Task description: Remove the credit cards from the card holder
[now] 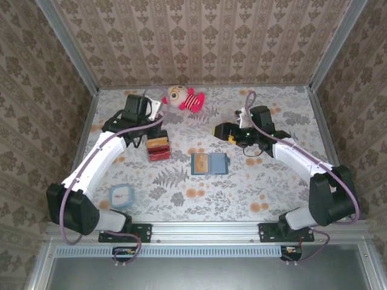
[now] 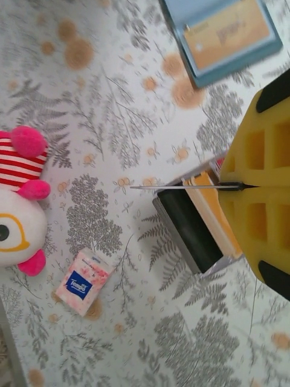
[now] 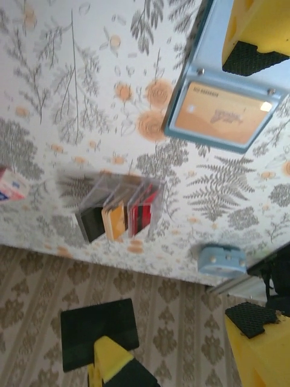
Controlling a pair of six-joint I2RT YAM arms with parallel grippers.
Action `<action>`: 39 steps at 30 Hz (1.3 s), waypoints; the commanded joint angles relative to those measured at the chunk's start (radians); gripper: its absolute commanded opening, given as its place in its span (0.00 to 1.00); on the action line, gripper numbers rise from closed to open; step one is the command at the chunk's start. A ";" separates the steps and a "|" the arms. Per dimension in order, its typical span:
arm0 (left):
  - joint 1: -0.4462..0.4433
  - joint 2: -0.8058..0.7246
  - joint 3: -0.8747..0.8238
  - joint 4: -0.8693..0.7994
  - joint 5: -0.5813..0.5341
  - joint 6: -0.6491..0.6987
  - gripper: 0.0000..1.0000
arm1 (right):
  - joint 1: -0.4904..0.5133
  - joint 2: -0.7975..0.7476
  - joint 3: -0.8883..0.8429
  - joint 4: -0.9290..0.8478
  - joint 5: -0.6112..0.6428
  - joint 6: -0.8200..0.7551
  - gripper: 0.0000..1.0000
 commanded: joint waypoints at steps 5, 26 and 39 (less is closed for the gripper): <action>0.024 0.124 0.057 0.039 0.007 0.530 0.00 | -0.009 -0.029 0.001 -0.062 0.075 -0.063 1.00; 0.211 0.356 0.298 -0.311 0.443 1.065 0.00 | -0.024 0.049 0.057 -0.083 0.038 -0.048 1.00; 0.192 0.455 0.311 -0.304 0.337 1.132 0.00 | -0.025 0.096 0.072 -0.087 0.025 -0.037 1.00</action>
